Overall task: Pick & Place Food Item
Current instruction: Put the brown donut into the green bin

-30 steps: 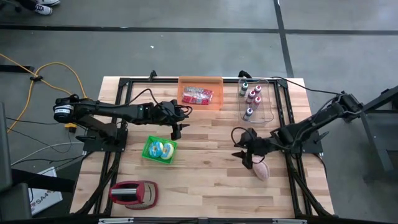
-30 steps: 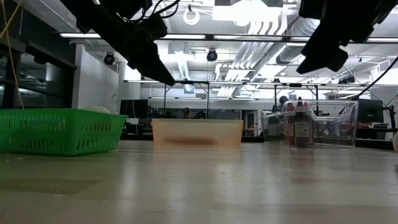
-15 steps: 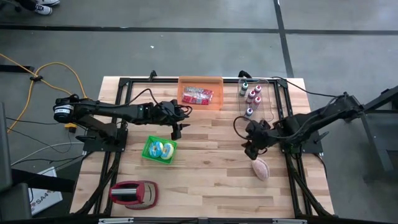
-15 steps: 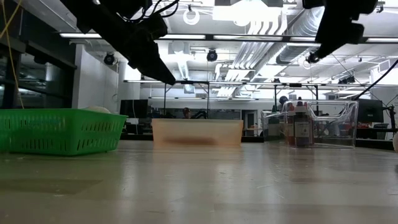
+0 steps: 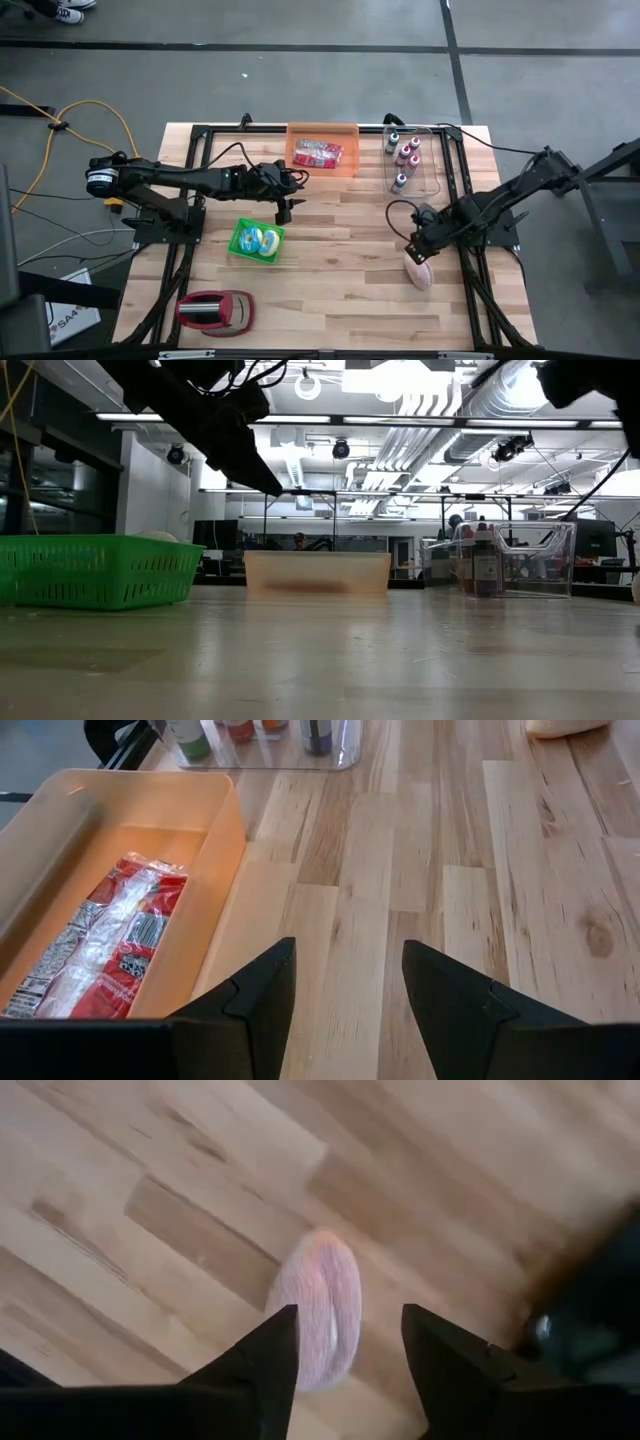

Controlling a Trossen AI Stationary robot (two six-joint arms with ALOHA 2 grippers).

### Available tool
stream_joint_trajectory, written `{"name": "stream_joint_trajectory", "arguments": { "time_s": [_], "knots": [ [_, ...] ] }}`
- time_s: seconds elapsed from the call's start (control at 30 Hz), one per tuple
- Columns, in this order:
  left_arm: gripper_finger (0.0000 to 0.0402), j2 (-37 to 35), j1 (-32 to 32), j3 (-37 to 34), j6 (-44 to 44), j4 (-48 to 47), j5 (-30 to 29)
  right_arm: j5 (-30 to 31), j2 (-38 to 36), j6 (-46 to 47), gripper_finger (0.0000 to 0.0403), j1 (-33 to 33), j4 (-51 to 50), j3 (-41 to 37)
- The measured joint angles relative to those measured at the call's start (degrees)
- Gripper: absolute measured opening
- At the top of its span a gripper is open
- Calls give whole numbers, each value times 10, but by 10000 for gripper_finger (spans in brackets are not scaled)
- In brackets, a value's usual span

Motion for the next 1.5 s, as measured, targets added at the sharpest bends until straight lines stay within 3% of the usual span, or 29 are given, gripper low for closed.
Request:
{"name": "stream_joint_trajectory", "arguments": {
  "time_s": [0.23, 0.47, 1.17, 1.5],
  "knots": [
    [179, 0, 0, 0, 0, 0, 0, -13, 7, 43, 151, 41, 10, 0],
    [179, 0, 0, 0, 0, 0, 0, -13, 15, 88, 169, 66, 21, 0],
    [179, 0, 0, 0, 0, 0, 0, -25, 81, 163, 356, 91, 31, -9],
    [179, 0, 0, 0, 0, 0, 0, -28, 81, 177, 390, 96, 106, -59]
  ]
}}
